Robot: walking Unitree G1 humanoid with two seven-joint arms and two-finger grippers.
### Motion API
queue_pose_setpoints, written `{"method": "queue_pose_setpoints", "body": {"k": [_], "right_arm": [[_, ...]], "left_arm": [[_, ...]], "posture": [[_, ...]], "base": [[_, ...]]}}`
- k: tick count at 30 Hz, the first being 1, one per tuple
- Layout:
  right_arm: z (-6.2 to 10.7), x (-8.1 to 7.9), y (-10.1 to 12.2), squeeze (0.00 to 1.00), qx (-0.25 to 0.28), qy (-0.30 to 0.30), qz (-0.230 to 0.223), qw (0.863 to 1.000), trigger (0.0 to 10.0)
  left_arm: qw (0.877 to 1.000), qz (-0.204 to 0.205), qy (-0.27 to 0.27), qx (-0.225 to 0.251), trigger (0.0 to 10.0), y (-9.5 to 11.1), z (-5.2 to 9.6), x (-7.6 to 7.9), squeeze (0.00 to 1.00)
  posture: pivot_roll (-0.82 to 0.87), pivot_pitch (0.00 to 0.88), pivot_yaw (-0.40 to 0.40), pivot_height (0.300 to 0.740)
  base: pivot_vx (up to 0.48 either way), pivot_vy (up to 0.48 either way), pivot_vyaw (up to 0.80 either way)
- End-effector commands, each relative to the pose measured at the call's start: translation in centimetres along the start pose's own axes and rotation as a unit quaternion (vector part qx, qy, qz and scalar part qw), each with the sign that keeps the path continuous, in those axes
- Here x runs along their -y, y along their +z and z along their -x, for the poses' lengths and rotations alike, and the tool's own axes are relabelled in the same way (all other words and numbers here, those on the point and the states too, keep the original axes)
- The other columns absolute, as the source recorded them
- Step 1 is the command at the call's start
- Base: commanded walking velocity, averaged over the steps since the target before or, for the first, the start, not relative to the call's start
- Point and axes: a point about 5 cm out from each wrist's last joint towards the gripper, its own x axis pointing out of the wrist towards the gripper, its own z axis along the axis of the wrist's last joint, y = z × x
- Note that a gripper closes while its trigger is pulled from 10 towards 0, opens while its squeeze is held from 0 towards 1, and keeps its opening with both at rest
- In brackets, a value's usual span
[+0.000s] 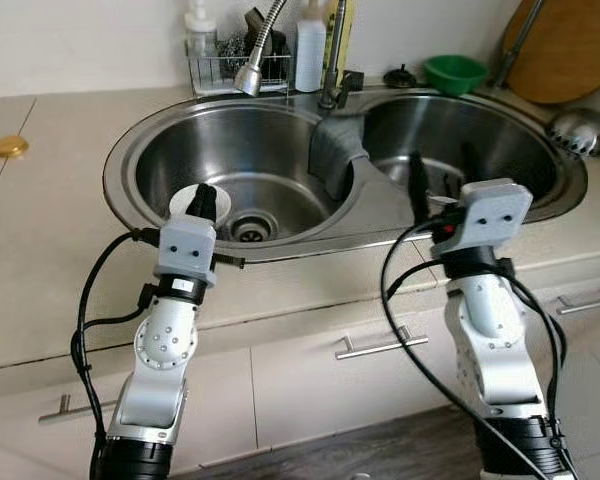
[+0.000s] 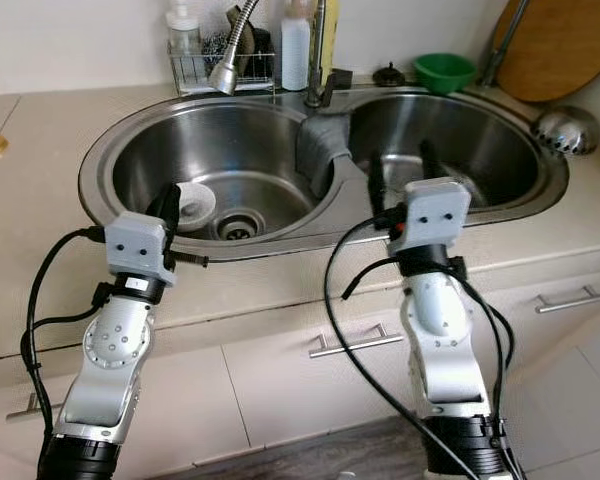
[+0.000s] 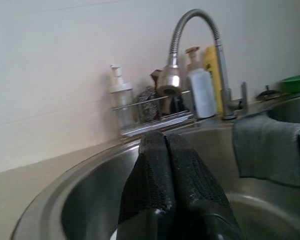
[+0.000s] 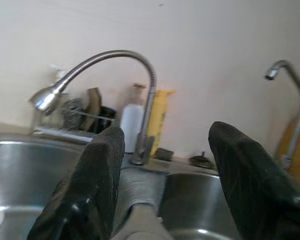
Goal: Kitchen organization
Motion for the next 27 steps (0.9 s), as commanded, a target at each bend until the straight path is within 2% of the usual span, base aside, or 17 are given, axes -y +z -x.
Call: {"method": "queue_pose_setpoints", "body": {"k": [1, 5, 11, 13, 16, 22, 27], "right_arm": [[0.4, -0.1, -0.5, 0.0, -0.013, 0.013, 0.009, 1.0, 10.0], [0.7, -0.1, -0.8, 0.0, -0.02, 0.018, 0.012, 1.0, 10.0], [0.9, 0.0, -1.3, 0.0, -0.028, 0.024, 0.014, 0.999, 10.0], [1.0, 0.2, -1.9, 0.0, -0.051, 0.015, 0.012, 0.999, 10.0], [1.0, 0.8, -2.5, 0.0, -0.069, -0.008, 0.004, 0.998, 10.0], [0.8, 0.7, -2.2, 0.0, -0.058, -0.001, 0.007, 0.998, 10.0], [0.7, 0.5, -2.0, 0.0, -0.053, 0.002, 0.009, 0.999, 10.0]], "left_arm": [[1.0, -0.009, -0.004, 0.006, 10.0, 0.2, 0.0, 0.1, 0.0], [1.0, -0.009, -0.004, 0.008, 10.0, 0.3, -0.1, 0.1, 0.0], [1.0, -0.008, -0.005, 0.01, 10.0, 0.3, -0.2, 0.0, 0.0], [1.0, -0.007, -0.005, 0.012, 10.0, 0.3, -0.2, 0.0, 0.0], [1.0, 0.005, 0.001, 0.017, 10.0, 0.4, -0.2, 0.0, 0.0], [1.0, 0.002, 0.004, 0.01, 10.0, 0.3, -0.2, -0.2, 0.0], [1.0, 0.007, 0.0, 0.011, 10.0, 0.4, -0.2, -0.1, 0.0]], "posture": [[-0.03, 0.0, -0.035, 0.74], [-0.03, 0.0, -0.036, 0.74], [-0.03, 0.0, -0.036, 0.74], [-0.04, 0.0, -0.036, 0.74], [-0.03, 0.0, -0.036, 0.74], [-0.03, 0.0, -0.037, 0.74], [-0.03, 0.0, -0.038, 0.74]], "base": [[0.0, 0.0, 0.0], [0.0, -0.137, 0.0], [0.0, -0.48, 0.0], [0.0, -0.48, -0.8], [0.0, 0.0, -0.78], [0.0, 0.0, -0.77], [0.0, 0.401, -0.77]]}}
